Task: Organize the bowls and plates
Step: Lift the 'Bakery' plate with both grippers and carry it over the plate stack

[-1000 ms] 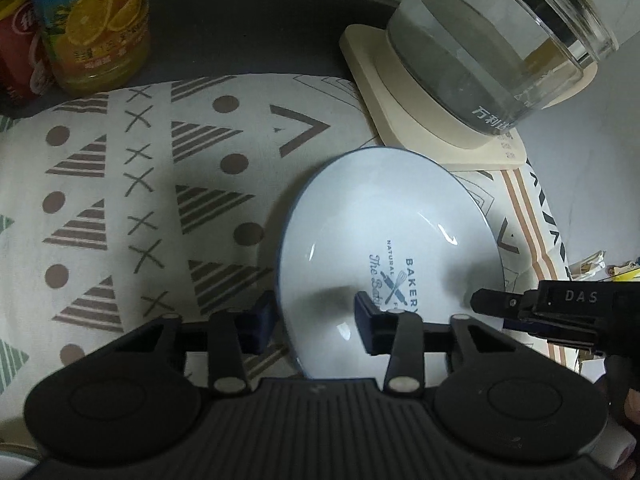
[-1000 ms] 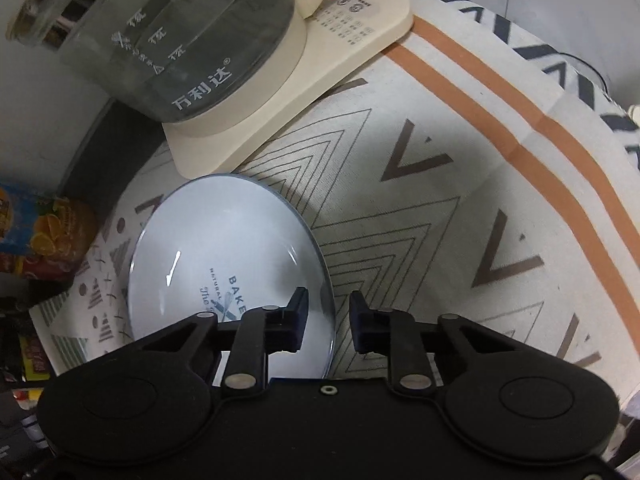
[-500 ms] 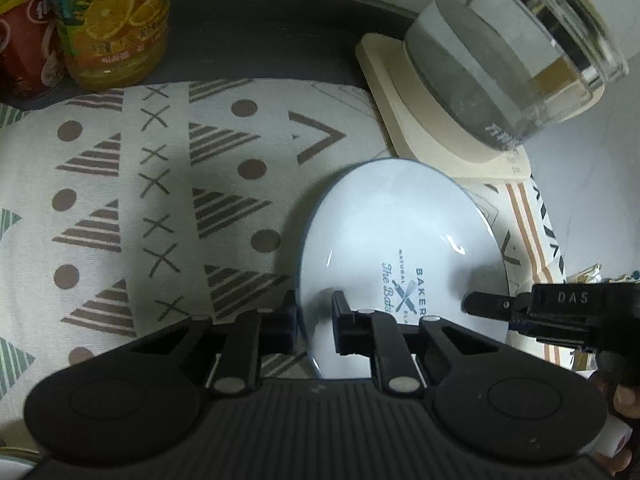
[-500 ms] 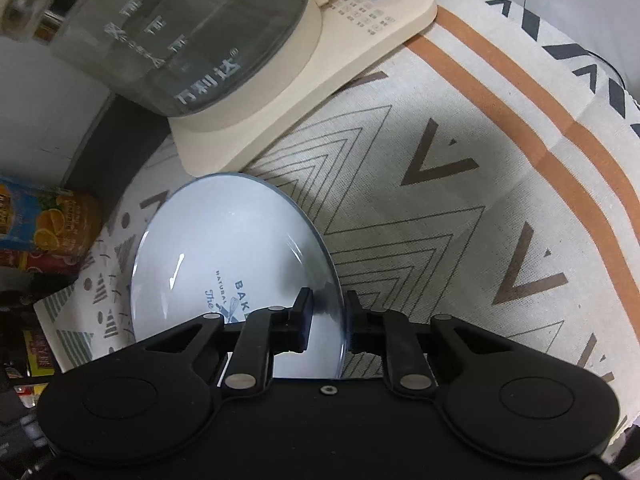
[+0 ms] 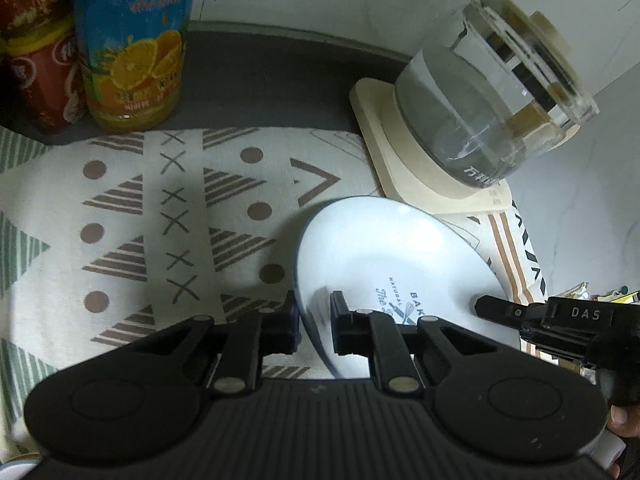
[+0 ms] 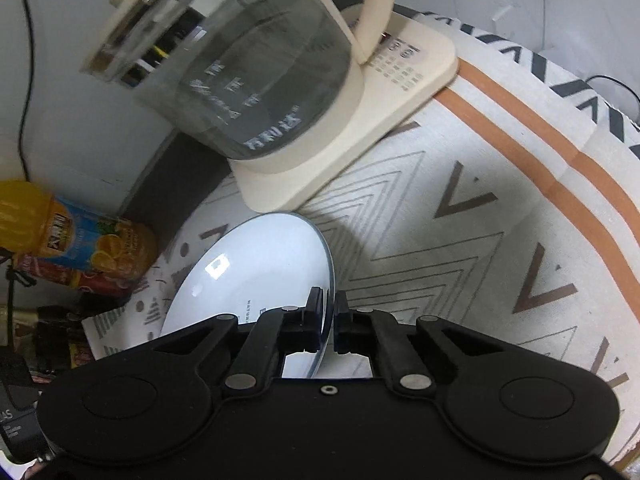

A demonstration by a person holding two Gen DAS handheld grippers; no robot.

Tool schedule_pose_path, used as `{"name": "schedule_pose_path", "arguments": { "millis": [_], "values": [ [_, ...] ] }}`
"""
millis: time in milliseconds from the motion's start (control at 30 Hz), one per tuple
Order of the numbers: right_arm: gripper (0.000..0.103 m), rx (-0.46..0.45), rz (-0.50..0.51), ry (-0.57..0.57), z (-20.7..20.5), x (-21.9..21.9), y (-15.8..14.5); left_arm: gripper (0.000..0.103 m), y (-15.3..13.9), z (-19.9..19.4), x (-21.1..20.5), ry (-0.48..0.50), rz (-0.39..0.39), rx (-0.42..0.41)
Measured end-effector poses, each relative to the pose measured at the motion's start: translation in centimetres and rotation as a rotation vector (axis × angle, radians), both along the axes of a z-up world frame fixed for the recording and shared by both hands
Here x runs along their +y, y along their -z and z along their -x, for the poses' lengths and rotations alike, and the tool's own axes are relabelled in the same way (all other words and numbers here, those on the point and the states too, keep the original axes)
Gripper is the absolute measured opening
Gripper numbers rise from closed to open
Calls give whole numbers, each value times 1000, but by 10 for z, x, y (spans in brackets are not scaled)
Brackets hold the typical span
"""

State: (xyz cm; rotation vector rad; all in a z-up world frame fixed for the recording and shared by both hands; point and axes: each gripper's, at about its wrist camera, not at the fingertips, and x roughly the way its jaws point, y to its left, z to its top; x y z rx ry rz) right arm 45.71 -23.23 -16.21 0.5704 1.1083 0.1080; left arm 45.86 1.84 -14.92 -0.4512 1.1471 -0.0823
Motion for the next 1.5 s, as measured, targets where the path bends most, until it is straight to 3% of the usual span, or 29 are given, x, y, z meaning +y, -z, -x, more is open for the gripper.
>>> {"name": "schedule_pose_path", "arguments": {
  "millis": [467,800,1500],
  "values": [
    [5,-108,31,-16,26,20,-37,14,-32,28,10,-19,10,-78],
    [5,-168,19,-63,60,38,-57,14,-55,74,19,-95,13,-126],
    [6,-192,-13,-199,135,97,-61,14,-78,184,64,-228,-16,-147]
  ]
}}
